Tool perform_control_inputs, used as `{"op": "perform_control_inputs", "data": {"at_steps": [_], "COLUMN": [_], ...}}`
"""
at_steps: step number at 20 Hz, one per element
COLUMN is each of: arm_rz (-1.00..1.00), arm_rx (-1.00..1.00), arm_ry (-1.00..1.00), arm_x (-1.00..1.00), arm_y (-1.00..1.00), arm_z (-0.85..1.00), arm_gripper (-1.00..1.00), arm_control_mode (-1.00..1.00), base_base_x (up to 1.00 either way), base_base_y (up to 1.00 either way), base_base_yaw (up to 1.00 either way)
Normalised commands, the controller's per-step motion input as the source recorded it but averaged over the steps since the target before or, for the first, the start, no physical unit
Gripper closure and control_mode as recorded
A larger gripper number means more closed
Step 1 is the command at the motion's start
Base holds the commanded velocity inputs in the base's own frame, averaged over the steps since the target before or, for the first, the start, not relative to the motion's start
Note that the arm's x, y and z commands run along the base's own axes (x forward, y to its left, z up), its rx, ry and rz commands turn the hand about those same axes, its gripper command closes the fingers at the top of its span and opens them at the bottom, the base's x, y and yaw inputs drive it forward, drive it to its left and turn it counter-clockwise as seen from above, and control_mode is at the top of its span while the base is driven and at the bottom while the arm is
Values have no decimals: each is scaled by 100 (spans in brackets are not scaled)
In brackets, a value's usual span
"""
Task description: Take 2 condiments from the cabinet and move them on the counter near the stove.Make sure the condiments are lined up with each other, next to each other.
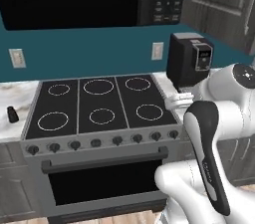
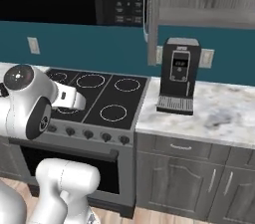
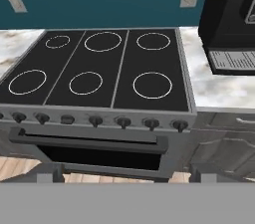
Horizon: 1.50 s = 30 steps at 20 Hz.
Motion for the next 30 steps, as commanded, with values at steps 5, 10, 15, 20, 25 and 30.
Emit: {"op": "perform_control_inputs", "data": {"at_steps": [5,10,15,20,25,30], "arm_rz": [0,0,0,0,0,0], "arm_rx": [0,0,0,0,0,0], "arm_ry": [0,0,0,0,0,0], "arm_x": [0,0,0,0,0,0], "arm_y": [0,0,0,0,0,0], "arm_z": [0,0,0,0,0,0], "arm_gripper": [-100,-100,-100,-100,-100,-100], "arm_control_mode": [100,100,100,100,100,100], "base_base_x": [0,0,0,16,35,27], "base_base_y": [-78,-79,-74,-66,-57,-53], "base_base_yaw": [0,0,0,0,0,0]}}
